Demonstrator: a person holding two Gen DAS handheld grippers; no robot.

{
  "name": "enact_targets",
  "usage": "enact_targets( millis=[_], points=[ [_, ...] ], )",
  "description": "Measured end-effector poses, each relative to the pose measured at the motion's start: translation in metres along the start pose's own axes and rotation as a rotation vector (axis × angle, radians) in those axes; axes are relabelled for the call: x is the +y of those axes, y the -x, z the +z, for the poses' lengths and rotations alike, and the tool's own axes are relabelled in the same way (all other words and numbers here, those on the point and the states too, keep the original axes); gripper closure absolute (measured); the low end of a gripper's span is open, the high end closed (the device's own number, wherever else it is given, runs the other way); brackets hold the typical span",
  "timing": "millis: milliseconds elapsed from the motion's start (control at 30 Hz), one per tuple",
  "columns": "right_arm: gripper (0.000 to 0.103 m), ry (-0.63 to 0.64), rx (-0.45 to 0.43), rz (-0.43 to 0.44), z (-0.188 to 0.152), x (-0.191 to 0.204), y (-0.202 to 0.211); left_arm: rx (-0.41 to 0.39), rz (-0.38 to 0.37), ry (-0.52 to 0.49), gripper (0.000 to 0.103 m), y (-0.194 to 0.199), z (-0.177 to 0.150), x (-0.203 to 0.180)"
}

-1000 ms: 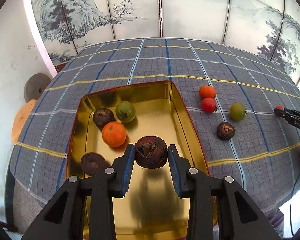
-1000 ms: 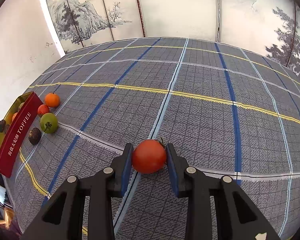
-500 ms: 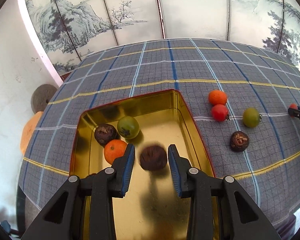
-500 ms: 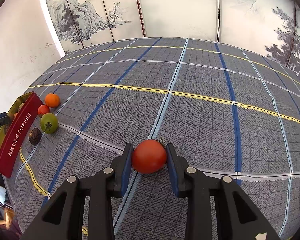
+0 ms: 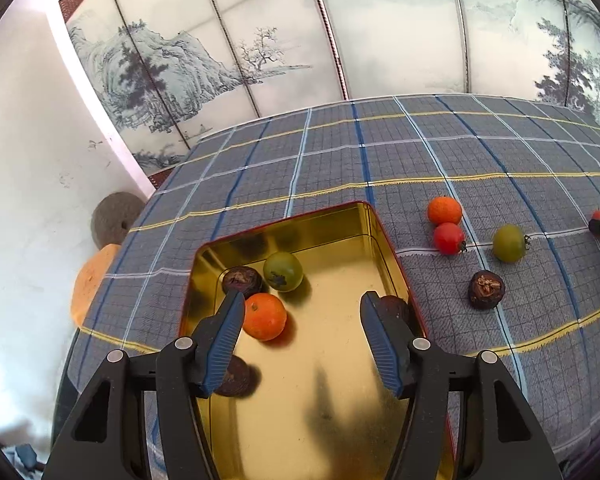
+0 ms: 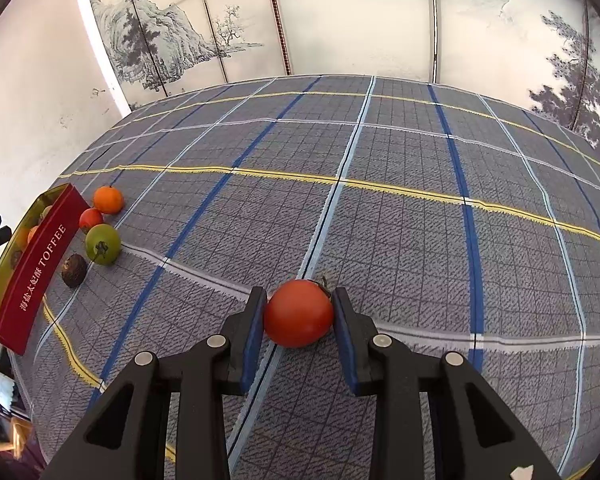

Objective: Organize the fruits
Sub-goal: 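Release the dark brown fruit in the tray while the right gripper holds the red tomato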

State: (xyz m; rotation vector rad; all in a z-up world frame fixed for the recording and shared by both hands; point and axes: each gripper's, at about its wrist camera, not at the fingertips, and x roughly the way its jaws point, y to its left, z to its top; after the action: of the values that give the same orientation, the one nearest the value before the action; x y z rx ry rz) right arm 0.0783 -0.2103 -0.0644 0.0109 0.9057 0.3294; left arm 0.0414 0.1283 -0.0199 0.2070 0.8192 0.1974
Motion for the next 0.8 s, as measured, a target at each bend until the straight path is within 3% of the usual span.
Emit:
enact_targets(
  millis=[400, 800],
  points=[
    [0.073, 0.026, -0.039, 0.057, -0.006, 0.029, 0.030, -0.013, 0.027, 0.069, 0.039, 0.023, -0.014, 0.008],
    [0.073, 0.191, -0.073, 0.256, 0.013, 0.140, 0.060, -0.034, 0.053, 0.130, 0.035, 0.035, -0.030, 0.027]
  ],
)
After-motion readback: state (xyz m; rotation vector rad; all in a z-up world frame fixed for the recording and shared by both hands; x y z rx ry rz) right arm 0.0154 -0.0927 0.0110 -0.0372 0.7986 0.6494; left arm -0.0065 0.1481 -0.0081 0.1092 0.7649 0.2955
